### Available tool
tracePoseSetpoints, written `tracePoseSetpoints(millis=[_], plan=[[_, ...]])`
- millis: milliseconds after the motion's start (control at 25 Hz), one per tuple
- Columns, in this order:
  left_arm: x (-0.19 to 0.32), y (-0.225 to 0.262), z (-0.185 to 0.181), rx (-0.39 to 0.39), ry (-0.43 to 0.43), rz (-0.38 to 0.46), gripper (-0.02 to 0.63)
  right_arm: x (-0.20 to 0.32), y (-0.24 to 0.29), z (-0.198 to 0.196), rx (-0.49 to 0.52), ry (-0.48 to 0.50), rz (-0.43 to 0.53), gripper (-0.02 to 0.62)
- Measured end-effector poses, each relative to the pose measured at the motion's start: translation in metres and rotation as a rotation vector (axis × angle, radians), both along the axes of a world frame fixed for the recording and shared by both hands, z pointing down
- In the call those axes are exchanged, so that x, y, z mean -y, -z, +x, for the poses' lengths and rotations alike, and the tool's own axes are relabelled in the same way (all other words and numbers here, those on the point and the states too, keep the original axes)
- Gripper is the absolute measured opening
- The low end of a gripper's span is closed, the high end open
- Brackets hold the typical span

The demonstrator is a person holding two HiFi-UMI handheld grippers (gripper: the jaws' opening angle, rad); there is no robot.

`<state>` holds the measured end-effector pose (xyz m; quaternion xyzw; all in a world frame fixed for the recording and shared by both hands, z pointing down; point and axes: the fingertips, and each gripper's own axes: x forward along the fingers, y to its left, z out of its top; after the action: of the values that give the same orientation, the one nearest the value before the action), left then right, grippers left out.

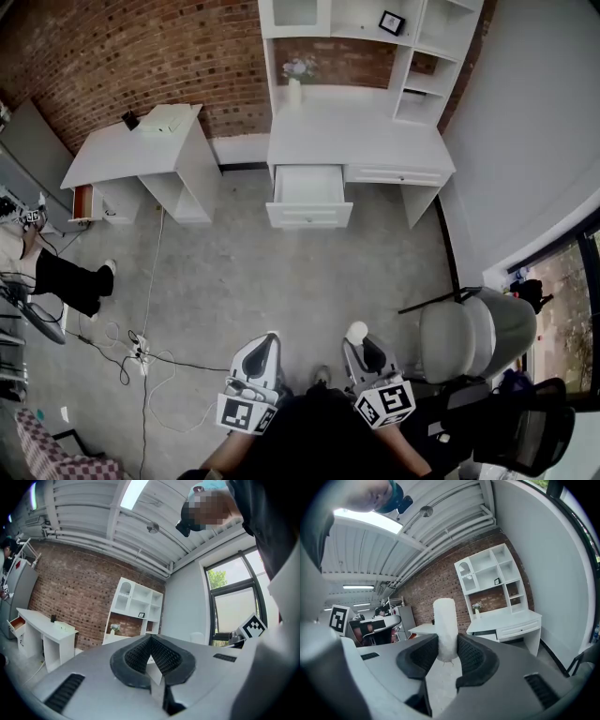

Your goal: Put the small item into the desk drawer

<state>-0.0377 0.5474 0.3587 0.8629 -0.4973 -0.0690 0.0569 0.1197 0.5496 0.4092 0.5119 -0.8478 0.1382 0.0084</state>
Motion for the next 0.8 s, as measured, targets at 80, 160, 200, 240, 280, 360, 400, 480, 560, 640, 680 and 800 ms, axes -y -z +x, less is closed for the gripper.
tracePoseSetpoints(millis=[80, 160, 200, 240, 280, 360, 400, 480, 560, 640, 680, 800], plan=[[0.0, 0.0, 0.006, 0.004, 0.011, 0.0, 0.018, 0.0, -0.003, 0.008, 0.004, 0.014, -0.004, 0.14], [-0.002, -0.001, 0.011, 0.013, 0.025, -0.005, 0.018, 0.0, -0.006, 0.016, 0.01, 0.028, -0.003, 0.14], [-0.003, -0.001, 0.013, 0.017, 0.033, -0.007, 0.018, 0.001, -0.007, 0.02, 0.013, 0.034, 0.001, 0.14], [-0.003, -0.001, 0.015, 0.022, 0.042, -0.007, 0.018, 0.003, -0.007, 0.024, 0.016, 0.039, 0.004, 0.14], [-0.003, -0.001, 0.017, 0.027, 0.05, -0.007, 0.018, 0.006, -0.008, 0.028, 0.016, 0.044, 0.006, 0.14], [0.0, -0.001, 0.02, 0.036, 0.065, -0.01, 0.018, 0.014, -0.011, 0.034, 0.014, 0.05, 0.004, 0.14], [0.002, -0.001, 0.02, 0.04, 0.07, -0.015, 0.018, 0.018, -0.012, 0.036, 0.015, 0.051, -0.002, 0.14], [0.008, -0.002, 0.02, 0.043, 0.071, -0.025, 0.018, 0.025, -0.014, 0.037, 0.021, 0.048, -0.012, 0.14], [0.017, -0.004, 0.019, 0.042, 0.065, -0.03, 0.018, 0.033, -0.016, 0.036, 0.021, 0.042, -0.018, 0.14], [0.03, -0.006, 0.017, 0.037, 0.059, -0.025, 0.018, 0.045, -0.018, 0.033, 0.013, 0.037, -0.021, 0.14], [0.037, -0.008, 0.014, 0.033, 0.058, -0.024, 0.018, 0.052, -0.019, 0.031, 0.008, 0.034, -0.021, 0.14], [0.065, -0.017, 0.006, 0.011, 0.05, -0.03, 0.018, 0.076, -0.022, 0.023, -0.005, 0.023, -0.022, 0.14]])
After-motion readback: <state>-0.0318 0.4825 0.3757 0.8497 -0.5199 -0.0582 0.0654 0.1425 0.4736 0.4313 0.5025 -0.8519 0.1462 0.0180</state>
